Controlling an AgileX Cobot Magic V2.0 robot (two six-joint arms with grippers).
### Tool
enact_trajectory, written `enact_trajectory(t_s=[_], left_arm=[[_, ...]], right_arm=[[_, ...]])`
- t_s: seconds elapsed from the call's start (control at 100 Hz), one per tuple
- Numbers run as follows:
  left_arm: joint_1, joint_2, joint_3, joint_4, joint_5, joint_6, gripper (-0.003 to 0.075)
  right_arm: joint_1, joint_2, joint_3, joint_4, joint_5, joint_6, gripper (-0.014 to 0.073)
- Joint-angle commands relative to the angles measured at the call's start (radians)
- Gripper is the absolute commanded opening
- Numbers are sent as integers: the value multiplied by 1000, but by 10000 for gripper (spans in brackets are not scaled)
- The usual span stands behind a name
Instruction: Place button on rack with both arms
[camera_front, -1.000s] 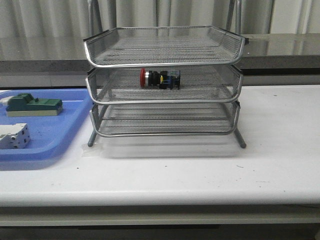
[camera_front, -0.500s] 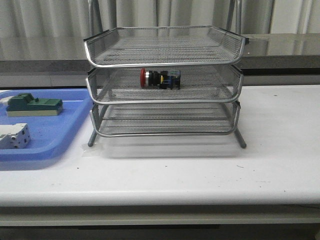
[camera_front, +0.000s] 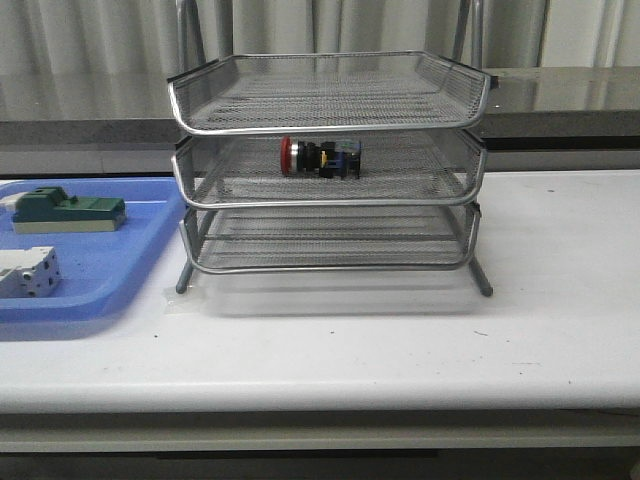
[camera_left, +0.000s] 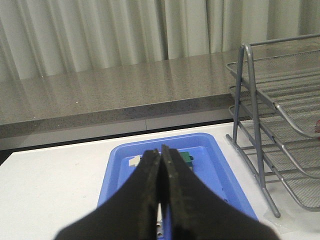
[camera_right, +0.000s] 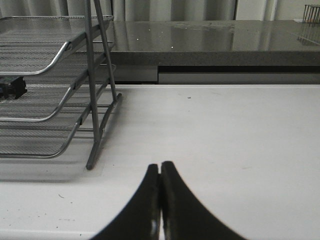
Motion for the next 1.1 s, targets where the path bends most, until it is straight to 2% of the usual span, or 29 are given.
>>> enact_trajectory(t_s=[0.0,0.4,0.54,0.59,0.83,1.09], left_arm=[[2,9,-28,-17,-74,-10,-20],[2,9,-28,-14,-74,-10,-20],[-4,9,-21,63,-76,-12,-20],[-8,9,-12,100,-78,-58,-20],[-38,-34,68,426,-149,-450,-20],[-41,-177,194,459,-198,-480,-20]], right_arm=[[-8,-18,2,-4,-88,-10,-99],[-8,-18,2,-4,-88,-10,-99],[-8,-18,2,-4,-88,-10,-99],[-8,-18,2,-4,-88,-10,-99],[-8,-18,2,-4,-88,-10,-99],[-8,-18,2,-4,-88,-10,-99]])
